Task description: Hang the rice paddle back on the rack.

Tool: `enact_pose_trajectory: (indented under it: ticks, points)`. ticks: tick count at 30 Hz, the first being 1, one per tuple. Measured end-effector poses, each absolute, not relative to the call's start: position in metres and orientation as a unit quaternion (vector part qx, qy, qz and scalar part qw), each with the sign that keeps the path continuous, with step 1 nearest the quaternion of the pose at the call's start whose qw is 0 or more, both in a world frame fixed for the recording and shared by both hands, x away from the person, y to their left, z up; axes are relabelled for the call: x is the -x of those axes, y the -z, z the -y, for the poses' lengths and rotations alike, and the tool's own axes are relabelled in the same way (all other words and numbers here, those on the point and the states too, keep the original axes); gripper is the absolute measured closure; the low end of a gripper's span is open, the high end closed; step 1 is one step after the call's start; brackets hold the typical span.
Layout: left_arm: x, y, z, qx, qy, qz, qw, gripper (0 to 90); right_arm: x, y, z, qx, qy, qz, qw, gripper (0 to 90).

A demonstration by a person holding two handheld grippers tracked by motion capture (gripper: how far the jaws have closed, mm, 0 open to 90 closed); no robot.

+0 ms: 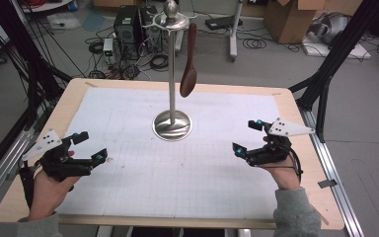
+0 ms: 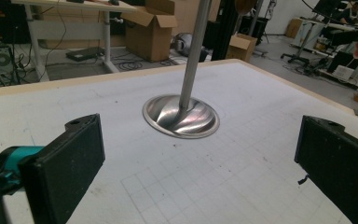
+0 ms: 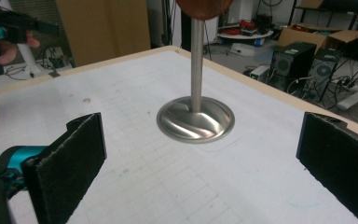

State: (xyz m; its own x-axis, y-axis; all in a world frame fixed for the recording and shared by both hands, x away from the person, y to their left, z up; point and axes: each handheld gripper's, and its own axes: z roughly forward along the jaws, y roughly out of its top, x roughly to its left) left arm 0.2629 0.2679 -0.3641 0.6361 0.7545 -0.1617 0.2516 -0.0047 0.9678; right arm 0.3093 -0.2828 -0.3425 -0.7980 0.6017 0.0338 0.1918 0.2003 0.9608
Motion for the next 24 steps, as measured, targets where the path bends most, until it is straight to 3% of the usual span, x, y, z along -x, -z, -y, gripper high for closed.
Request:
enact_pose_trajectory:
  ticks: [24]
  points:
    - [-0.263,0.366,-0.27,-0.674,-0.213,-0.368,0.604,2.0,-0.287,0.379,0.331,-0.318,-0.602,-0.709,0.181,0.3]
